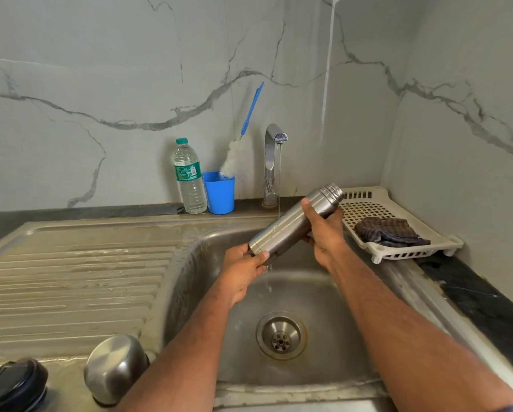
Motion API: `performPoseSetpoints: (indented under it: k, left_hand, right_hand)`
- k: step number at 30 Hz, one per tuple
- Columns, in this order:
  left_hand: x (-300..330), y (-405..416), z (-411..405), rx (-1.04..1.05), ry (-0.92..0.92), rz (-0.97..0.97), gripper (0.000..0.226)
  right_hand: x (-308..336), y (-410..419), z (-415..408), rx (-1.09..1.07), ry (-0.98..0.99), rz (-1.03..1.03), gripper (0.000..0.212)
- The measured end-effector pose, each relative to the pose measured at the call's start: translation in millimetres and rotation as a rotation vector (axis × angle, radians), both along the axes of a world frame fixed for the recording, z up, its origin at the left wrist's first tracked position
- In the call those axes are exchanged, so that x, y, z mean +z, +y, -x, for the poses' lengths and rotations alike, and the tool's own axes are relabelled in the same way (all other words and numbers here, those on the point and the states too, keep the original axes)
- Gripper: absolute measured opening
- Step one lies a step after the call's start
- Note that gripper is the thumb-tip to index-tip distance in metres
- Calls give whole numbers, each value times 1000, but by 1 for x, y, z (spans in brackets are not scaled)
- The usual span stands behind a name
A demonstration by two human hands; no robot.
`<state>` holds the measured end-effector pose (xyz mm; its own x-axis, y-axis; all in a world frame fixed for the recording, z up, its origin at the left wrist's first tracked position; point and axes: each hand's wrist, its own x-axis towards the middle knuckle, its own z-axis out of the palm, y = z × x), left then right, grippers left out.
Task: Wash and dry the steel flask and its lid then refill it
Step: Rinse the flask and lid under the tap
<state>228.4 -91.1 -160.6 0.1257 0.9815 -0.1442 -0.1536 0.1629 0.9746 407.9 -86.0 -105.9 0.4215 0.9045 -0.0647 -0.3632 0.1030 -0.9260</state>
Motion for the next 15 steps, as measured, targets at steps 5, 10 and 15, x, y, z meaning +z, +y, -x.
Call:
performPoseSetpoints:
  k: [5,10,15]
  left_hand:
    - [4,-1,4,155,138,-48,14]
    - [6,1,14,275,169,-124,32]
    - [6,0,15,79,57,-89,50]
  right_hand:
    - [-4,3,1,7,2,21,76]
    - [-7,3,4,25,25,31,80]
    - [-6,3,3,13,50,4,74]
